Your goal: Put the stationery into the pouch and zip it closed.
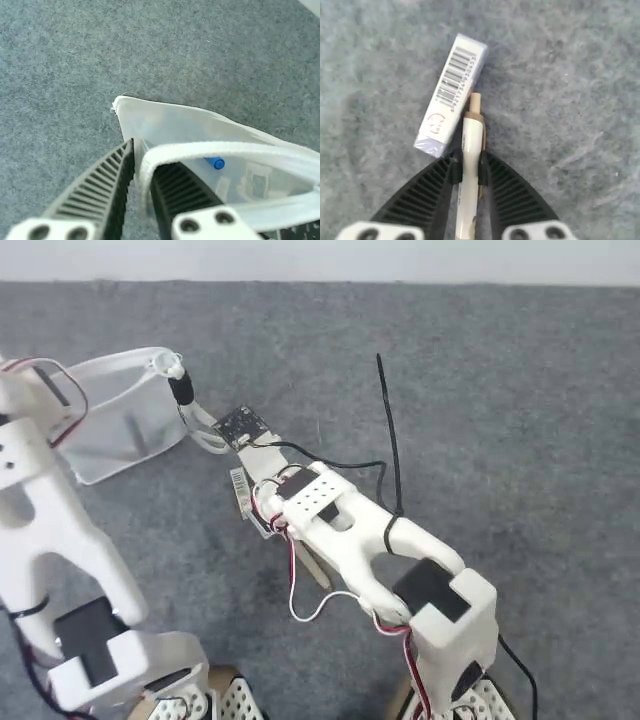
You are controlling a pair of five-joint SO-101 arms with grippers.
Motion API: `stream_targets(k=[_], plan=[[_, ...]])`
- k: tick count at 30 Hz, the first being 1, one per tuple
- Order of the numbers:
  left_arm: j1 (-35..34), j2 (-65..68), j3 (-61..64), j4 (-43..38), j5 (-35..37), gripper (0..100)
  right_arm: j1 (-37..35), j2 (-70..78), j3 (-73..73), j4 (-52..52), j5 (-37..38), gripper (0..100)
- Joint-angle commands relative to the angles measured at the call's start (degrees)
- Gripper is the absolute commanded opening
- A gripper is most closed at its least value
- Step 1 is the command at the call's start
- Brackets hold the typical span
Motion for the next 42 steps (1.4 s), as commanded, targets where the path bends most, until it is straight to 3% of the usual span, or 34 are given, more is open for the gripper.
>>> stream_targets(k=[1, 8, 14, 21, 37, 42], plan=[[-0.4, -0.8, -3.3, -1.1, 1.1, 1, 0.2, 0.3, -5.6, 7.0, 2.5, 2.0], [-0.4, -0.8, -3.3, -1.1, 1.1, 1, 1.1, 3.6, -14.2, 19.6, 2.5, 2.4], [-0.4, -0.8, -3.3, -1.1, 1.1, 1, 0.8, 7.3, -16.6, 25.8, 2.5, 14.3], [-0.4, -0.8, -3.3, -1.1, 1.1, 1, 0.8, 7.7, -17.4, 26.2, 2.7, 0.2], [0.1, -0.9, -3.6, -1.1, 1.1, 1, 2.9, -9.5, -17.1, 43.8, 2.2, 0.6], [3.3, -0.9, -3.4, -1.1, 1.1, 1, 5.4, -15.8, -17.1, 47.3, 2.2, 0.6]])
